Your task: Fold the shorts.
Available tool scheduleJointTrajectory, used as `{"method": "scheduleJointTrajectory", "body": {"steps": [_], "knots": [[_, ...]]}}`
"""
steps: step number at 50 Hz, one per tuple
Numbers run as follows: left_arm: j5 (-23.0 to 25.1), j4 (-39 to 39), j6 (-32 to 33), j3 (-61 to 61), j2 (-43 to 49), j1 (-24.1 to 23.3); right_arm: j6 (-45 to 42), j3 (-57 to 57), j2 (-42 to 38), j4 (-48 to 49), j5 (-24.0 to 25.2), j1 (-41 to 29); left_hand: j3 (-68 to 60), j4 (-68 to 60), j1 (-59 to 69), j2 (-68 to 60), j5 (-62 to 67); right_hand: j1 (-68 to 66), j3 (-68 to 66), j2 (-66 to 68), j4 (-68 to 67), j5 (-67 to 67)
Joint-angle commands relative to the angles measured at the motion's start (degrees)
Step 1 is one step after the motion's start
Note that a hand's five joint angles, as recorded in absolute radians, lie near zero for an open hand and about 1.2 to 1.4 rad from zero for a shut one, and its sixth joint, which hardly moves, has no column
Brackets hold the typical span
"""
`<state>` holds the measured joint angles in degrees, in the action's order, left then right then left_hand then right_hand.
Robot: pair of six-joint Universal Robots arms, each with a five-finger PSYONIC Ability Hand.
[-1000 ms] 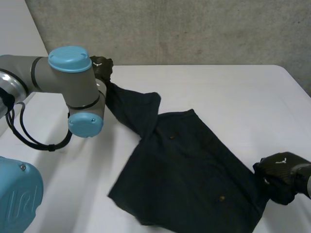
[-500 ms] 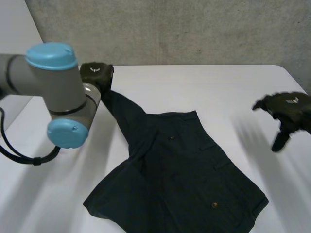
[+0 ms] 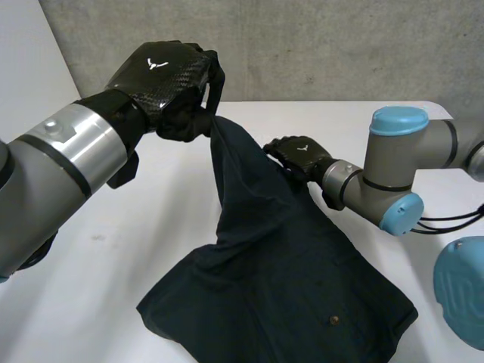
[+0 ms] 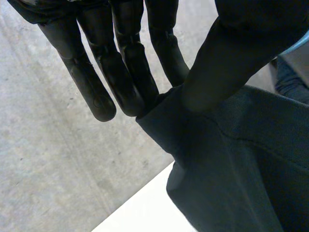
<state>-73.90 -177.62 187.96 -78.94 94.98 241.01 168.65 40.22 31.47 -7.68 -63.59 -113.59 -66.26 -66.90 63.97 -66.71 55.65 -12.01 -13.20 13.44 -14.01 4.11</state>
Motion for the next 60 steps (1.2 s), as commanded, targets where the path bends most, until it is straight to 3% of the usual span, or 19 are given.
{"method": "scheduleJointTrajectory", "body": {"steps": [1, 6, 11, 15, 21, 29, 34, 41, 46, 51, 60], "knots": [[1.83, -1.68, 0.39, -1.04, -1.20, 2.35, 0.01, -5.06, -3.08, 0.12, 1.37, 0.04, -11.74, -11.09, 14.03, -11.29, 12.35, -67.95, -66.76, 66.52, -65.95, 65.85], [1.83, -4.05, 0.39, -0.17, 0.47, 6.39, -2.44, -7.88, -1.86, 3.19, -6.09, 0.04, -13.74, -13.10, 16.03, -13.29, 14.35, -67.99, -66.80, 66.56, -65.99, 65.89], [0.69, -9.41, 0.39, 6.67, 8.01, 8.42, -11.56, -6.83, 5.33, 14.94, -12.68, 0.04, -13.74, -13.10, 16.03, -13.29, 14.35, -67.99, -66.80, 66.56, -65.99, 65.89], [-3.95, -9.86, 0.31, 19.06, 14.18, 8.68, -15.80, -6.38, 11.31, 22.94, -16.99, -0.31, -13.74, -13.10, 16.03, -13.29, 14.35, -67.99, -66.80, 66.56, -65.99, 65.89], [-10.29, -10.91, -0.83, 36.56, 18.58, 8.69, -15.81, -6.21, 18.79, 29.73, -19.90, -1.98, -13.74, -13.10, 16.03, -13.29, 14.35, -67.99, -66.80, 66.56, -65.99, 65.89], [-10.12, -13.55, -8.04, 39.30, 17.52, 8.69, -15.81, -0.51, 27.50, 31.06, -22.72, -3.30, -13.74, -13.10, 16.03, -13.29, 14.35, -67.99, -66.80, 66.56, -65.99, 65.89], [-9.86, -13.55, -8.75, 31.41, 14.72, 9.04, -16.16, 6.78, 31.54, 30.27, -22.63, -3.39, -13.74, -13.10, 16.03, -13.29, 14.35, -67.99, -66.80, 66.56, -65.99, 65.89], [-7.05, -13.99, -8.13, 9.44, 8.04, 12.37, -19.23, 23.74, 35.41, 21.93, -22.19, -3.39, -13.74, -13.10, 16.03, -13.29, 14.35, -67.99, -66.80, 66.56, -65.99, 65.89], [1.81, -14.68, -8.04, -8.20, 4.61, 14.13, -20.99, 36.38, 35.06, 14.72, -21.84, -5.75, -13.74, -13.10, 16.03, -13.29, 14.35, -67.99, -66.80, 66.56, -65.99, 65.89], [8.24, -17.15, -7.43, -20.01, 4.16, 13.52, -20.55, 43.70, 33.84, 14.88, -21.66, -7.61, -13.74, -13.10, 16.03, -13.29, 14.35, -67.99, -66.80, 66.56, -65.99, 65.89], [9.13, -17.68, 2.67, -28.55, 3.90, 14.40, -20.12, 50.74, 31.55, 15.50, -19.46, -9.54, -2.69, -2.05, 4.98, -2.25, 3.30, -67.99, -66.80, 66.56, -65.99, 65.89]]}}
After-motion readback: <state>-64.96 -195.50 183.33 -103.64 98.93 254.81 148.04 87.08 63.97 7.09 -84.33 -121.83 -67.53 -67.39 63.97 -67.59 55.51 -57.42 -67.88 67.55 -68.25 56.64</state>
